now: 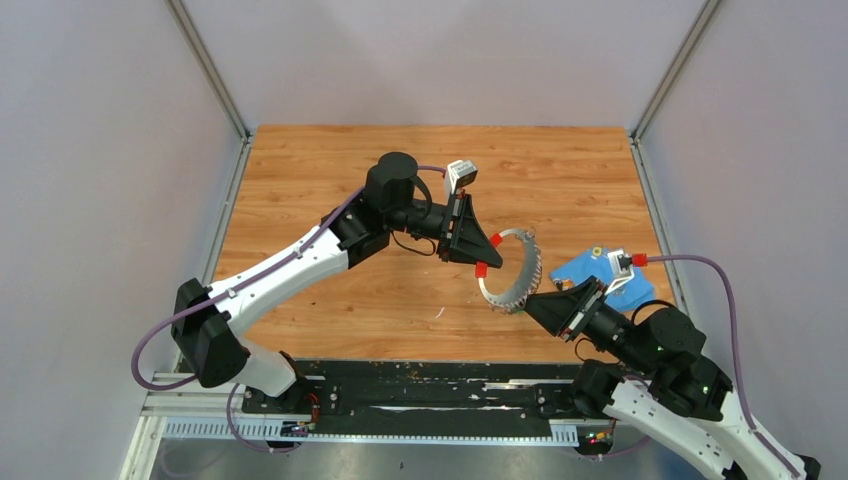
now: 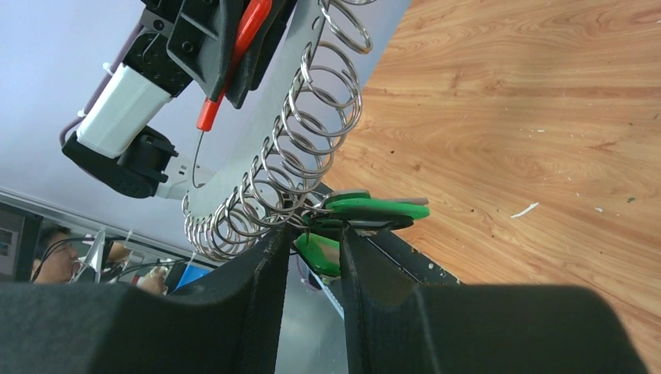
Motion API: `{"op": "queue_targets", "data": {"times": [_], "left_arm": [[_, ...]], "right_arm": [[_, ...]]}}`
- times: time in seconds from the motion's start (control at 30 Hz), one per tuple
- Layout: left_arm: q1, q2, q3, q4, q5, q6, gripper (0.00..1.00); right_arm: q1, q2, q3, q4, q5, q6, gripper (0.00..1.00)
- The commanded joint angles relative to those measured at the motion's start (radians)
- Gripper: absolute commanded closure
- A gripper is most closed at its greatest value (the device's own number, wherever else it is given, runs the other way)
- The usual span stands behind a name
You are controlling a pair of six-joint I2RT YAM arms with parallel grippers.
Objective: Remove the keys from the keyring
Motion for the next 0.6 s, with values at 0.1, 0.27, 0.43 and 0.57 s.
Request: {"op": "queue_targets", "data": {"times": [0.1,0.27,0.43,0.57], "left_arm": [[-0.01,-0.018,0.008,-0.009,0.039,-0.021,1.0],[-0.01,-0.012,0.009,-0.009,0.04,-0.02,1.0],[-0.01,-0.009,0.014,-0.01,0.039,-0.021,1.0],[-0.01,-0.006,0.015,-0.009,0.039,-0.021,1.0]], "right_arm": [[0.007,-0.037,-0.024,0.067,0.034,0.022,0.68],[0.007,-0.02,-0.03,0.09,0.017,0.022,0.69],[0.007,-0.013,-0.035,0.096,0.007,0.02,0.7],[0.007,-0.02,-0.044,0.098,0.0,0.025,0.72]]}}
